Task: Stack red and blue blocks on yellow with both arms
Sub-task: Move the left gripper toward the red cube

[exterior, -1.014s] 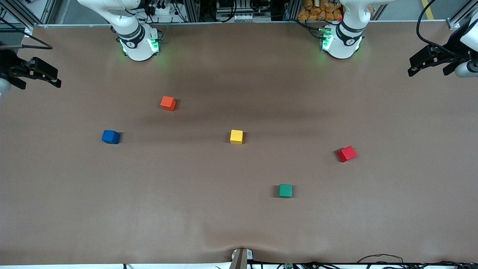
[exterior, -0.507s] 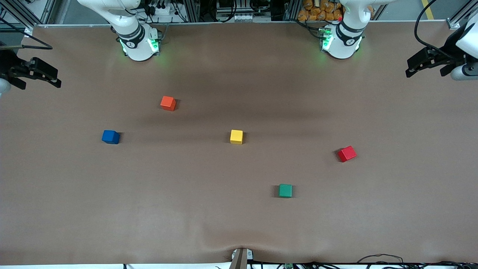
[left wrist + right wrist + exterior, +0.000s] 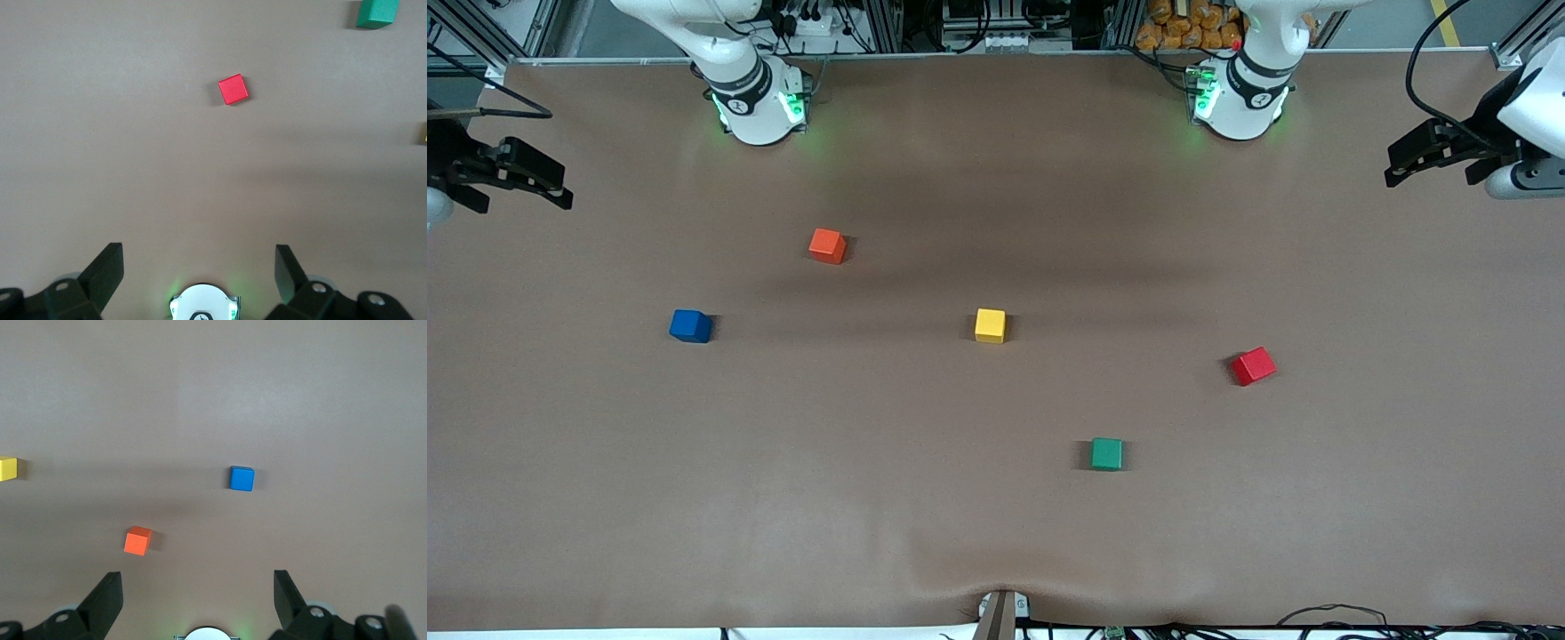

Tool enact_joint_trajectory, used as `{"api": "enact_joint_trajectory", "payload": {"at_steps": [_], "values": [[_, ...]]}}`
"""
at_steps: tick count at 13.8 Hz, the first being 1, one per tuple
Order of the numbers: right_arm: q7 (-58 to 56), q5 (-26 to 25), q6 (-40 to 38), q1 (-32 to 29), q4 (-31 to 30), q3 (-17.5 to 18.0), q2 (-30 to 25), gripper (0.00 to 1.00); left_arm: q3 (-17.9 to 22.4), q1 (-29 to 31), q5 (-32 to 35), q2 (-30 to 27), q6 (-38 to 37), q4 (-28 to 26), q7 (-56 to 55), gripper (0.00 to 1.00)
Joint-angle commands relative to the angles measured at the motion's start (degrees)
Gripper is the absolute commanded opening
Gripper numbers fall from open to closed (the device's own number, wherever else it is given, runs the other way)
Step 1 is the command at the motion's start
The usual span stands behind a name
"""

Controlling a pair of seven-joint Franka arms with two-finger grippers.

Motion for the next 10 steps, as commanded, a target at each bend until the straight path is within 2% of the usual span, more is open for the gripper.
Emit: {"api": "enact_joint_trajectory", "payload": {"at_steps": [1, 10], "values": [[-0.04, -0.43, -0.42, -0.72, 0.46, 0.52, 0.21, 1.0, -0.21, -0.33, -0.03, 0.39, -0.21, -0.17, -0.37, 1.0], [-0.04, -0.43, -0.42, -0.9, 0.46, 0.43, 0.21, 1.0, -0.65, -0.33, -0.03, 2.24, 0.23, -0.44, -0.46, 1.0]]}}
